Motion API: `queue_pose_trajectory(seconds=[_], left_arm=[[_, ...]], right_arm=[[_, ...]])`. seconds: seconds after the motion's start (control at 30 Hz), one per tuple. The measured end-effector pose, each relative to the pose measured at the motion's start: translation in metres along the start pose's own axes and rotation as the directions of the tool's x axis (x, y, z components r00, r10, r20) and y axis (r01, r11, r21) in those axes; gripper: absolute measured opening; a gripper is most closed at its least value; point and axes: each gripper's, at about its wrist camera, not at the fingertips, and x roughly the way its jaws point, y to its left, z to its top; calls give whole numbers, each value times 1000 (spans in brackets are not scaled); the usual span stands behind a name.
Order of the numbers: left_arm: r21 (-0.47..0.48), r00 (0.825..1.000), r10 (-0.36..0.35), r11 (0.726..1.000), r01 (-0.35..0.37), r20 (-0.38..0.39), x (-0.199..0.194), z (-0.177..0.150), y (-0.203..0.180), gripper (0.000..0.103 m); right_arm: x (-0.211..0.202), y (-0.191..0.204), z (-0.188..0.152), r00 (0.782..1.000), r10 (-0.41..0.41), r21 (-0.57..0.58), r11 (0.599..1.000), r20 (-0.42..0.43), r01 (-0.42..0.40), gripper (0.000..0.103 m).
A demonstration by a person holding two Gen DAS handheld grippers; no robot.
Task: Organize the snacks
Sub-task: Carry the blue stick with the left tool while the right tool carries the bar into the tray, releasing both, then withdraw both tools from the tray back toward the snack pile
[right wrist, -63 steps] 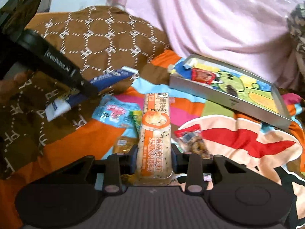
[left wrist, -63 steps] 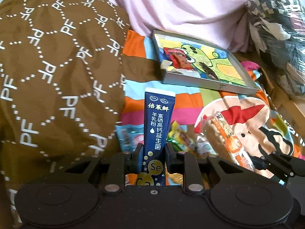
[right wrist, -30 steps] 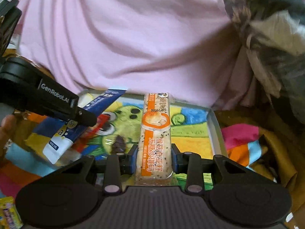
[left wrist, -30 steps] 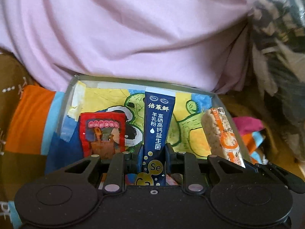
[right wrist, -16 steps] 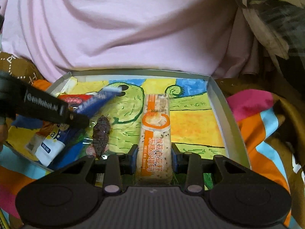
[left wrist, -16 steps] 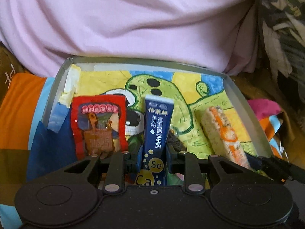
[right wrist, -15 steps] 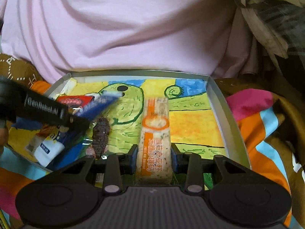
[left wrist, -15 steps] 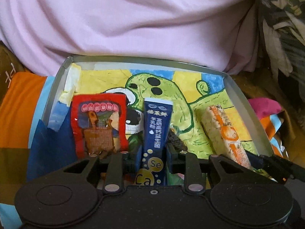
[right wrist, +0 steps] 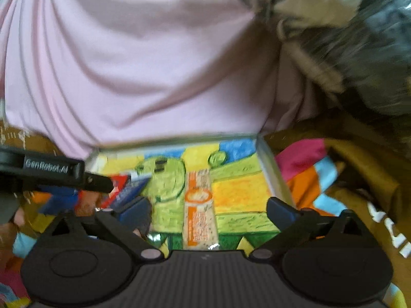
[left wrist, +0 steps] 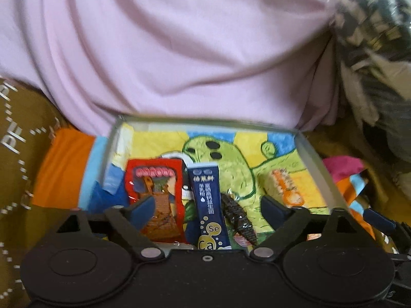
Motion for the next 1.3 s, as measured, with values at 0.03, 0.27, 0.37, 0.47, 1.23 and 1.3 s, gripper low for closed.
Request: queue_pose_trajectory(seconds=[0.03,0.27,0.37,0.47,1.23,1.3], left_arm=[[1,1000,2,1000,-2,18,-8,0,0,97],[10,994,8,1000,-9,110,-63,-8,2,102],[20,990,21,1000,-24,138,-85,-15,4,102],[30,985,26,999,-32,172,-108,-25,6,102],[105,960,182,973,-208,214,-233,-137,17,102],[102,963,206,969,-226,174,-237,-144,19,102]], right_arm=[[-7,0,1,1000,4,9,1000,17,-4,103],[-55,7,4,994,21,50,998,106,-26,103],[-75,12,0,988,9,70,997,153,-20,103],[-96,19,-6,984,11,68,997,179,-23,103],[-208,65,-79,992,-7,-29,1000,123,10,103],[-211,69,-84,996,-7,-36,999,87,10,103]])
